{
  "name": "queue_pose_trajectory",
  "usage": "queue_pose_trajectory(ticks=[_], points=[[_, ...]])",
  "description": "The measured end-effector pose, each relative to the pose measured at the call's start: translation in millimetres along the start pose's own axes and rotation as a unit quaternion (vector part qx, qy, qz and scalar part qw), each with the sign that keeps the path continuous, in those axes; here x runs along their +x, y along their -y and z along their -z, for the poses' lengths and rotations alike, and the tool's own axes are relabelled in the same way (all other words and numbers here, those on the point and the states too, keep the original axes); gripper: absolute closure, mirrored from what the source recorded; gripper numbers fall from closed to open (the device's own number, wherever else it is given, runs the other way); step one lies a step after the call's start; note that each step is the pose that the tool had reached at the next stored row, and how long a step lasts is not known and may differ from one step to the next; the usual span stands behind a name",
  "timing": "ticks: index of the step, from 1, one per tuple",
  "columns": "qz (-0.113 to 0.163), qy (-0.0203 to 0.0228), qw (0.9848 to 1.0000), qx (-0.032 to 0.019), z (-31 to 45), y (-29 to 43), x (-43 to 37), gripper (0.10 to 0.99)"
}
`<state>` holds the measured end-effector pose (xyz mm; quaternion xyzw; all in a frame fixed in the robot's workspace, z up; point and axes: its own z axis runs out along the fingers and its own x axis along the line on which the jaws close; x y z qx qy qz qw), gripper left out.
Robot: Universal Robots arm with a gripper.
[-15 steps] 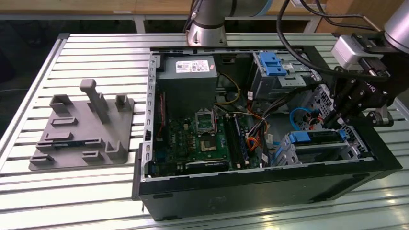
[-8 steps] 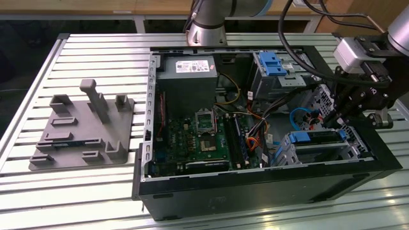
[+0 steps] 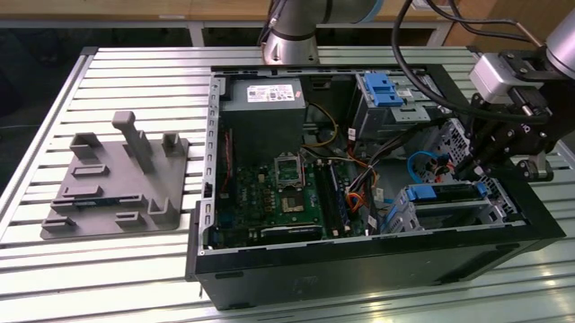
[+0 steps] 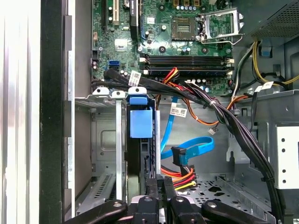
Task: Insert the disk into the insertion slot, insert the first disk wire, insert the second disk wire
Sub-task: 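Insert the first disk wire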
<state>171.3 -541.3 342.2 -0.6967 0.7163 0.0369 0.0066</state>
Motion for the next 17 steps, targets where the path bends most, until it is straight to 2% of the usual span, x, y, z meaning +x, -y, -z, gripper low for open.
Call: queue_pose_trajectory(ticks=[11, 17], points=[[0.0, 0.0, 1.0, 0.0, 0.3, 0.8, 5.7, 0.925], [0.0, -0.0001, 1.0, 0.0, 0.2, 0.8, 5.8, 0.925]])
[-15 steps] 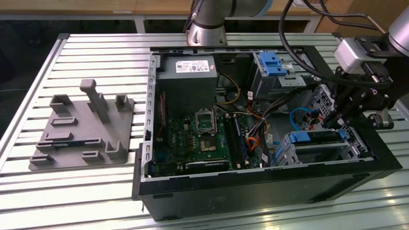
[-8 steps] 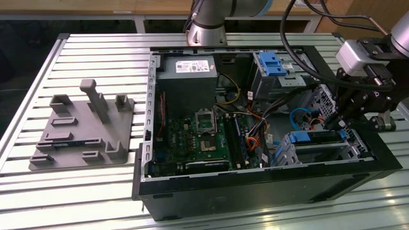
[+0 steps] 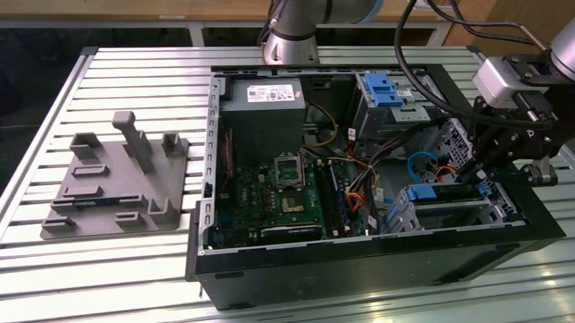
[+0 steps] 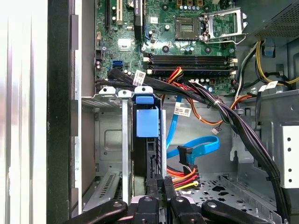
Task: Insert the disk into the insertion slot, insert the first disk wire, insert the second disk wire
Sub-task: 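Insert the first disk wire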
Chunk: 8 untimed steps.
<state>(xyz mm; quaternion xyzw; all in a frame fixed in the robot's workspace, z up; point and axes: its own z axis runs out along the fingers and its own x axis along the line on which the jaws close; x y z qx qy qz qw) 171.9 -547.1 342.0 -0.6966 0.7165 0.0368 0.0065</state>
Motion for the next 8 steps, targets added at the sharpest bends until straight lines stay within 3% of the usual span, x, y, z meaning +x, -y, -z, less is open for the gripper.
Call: queue_pose_trajectory(ticks=[8], points=[[-0.004, 0.0002, 1.0, 0.0002, -0.3, 0.1, 1.4, 0.925]])
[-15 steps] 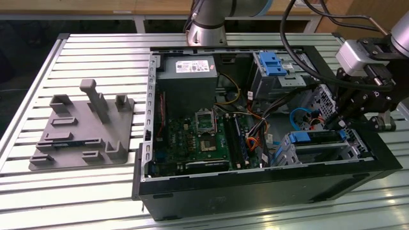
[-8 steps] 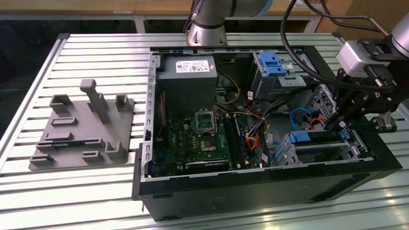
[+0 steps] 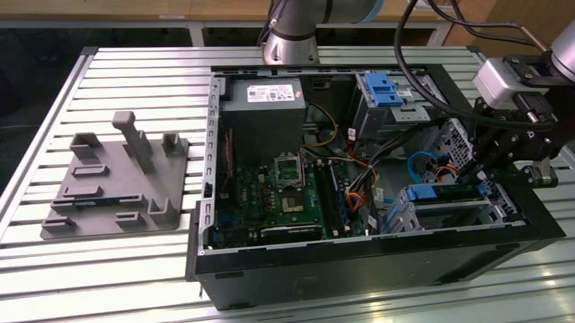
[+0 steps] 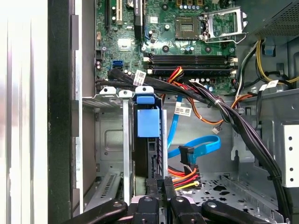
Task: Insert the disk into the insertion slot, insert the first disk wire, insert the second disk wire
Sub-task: 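Insert the first disk wire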
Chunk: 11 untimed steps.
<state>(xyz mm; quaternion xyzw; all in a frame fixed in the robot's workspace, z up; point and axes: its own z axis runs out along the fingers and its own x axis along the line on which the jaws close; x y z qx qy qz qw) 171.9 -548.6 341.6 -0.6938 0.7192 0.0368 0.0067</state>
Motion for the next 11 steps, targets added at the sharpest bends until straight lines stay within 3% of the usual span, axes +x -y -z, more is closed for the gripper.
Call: queue_pose_trajectory(ticks=[11], points=[[-0.002, 0.0, 1.0, 0.0001, -1.0, 0.1, 0.7, 0.925]])
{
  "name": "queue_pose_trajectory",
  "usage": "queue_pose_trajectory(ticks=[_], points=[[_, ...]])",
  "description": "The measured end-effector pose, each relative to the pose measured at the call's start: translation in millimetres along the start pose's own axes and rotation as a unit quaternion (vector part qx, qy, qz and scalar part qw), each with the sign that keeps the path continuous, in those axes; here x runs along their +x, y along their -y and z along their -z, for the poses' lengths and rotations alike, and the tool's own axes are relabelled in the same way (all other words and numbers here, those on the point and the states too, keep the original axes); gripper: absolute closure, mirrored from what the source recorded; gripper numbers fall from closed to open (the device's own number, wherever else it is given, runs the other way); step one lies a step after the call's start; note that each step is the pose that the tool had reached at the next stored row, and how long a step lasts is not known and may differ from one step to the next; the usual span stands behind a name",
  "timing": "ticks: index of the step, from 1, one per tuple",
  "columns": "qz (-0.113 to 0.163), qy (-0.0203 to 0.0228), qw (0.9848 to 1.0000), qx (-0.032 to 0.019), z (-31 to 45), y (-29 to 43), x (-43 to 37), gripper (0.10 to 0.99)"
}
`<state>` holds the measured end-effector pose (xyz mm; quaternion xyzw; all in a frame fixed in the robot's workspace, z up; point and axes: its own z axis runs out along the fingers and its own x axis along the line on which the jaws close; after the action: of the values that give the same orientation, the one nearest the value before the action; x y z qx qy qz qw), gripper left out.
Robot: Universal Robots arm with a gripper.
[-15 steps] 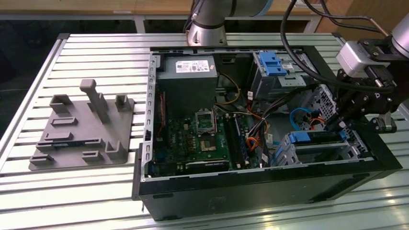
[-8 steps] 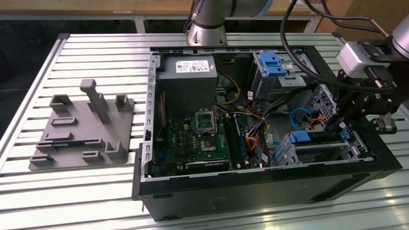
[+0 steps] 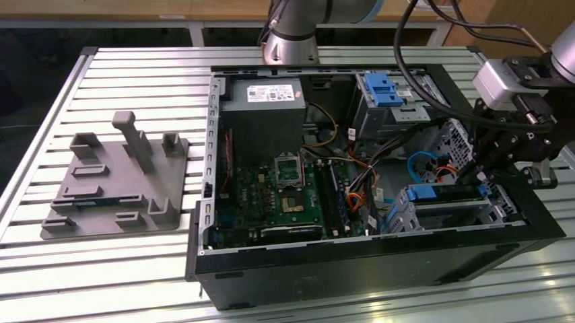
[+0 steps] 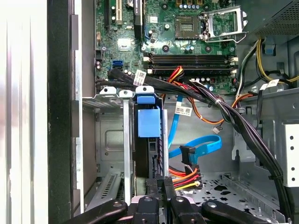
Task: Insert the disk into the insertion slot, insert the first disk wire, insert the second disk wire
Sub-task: 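Insert the first disk wire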
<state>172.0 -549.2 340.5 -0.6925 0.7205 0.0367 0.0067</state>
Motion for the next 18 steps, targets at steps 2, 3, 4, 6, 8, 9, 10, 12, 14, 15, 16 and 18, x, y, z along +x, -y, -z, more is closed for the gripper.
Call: queue_pose_trajectory(ticks=[2, 3, 4, 6, 8, 9, 10, 12, 14, 15, 16, 18], points=[[0.0, 0.0, 1.0, 0.0, -0.8, 0.0, 0.0, 0.925], [0.0, 0.0001, 1.0, 0.0, -1.7, 0.1, 0.1, 0.925], [0.0, 0.0001, 1.0, 0.0, -1.9, 0.1, 0.1, 0.925], [0.0, 0.0001, 1.0, 0.0, -2.3, 0.1, 0.2, 0.925], [0.0, 0.0, 1.0, 0.0, -3.3, 0.1, 0.2, 0.925], [0.0, 0.0001, 1.0, 0.0, -4.2, 0.2, 0.3, 0.925], [0.0, 0.0001, 1.0, 0.0, -4.3, 0.2, 0.3, 0.925], [0.0, 0.0001, 1.0, 0.0, -4.7, 0.2, 0.3, 0.925], [0.0, 0.0, 1.0, 0.0, -5.0, 0.2, 0.4, 0.925], [0.0, 0.0001, 1.0, 0.0, -5.2, 0.2, 0.4, 0.925], [0.0, 0.0, 1.0, 0.0, -5.3, 0.2, 0.4, 0.925], [0.0, 0.0001, 1.0, 0.0, -5.7, 0.2, 0.4, 0.925]])
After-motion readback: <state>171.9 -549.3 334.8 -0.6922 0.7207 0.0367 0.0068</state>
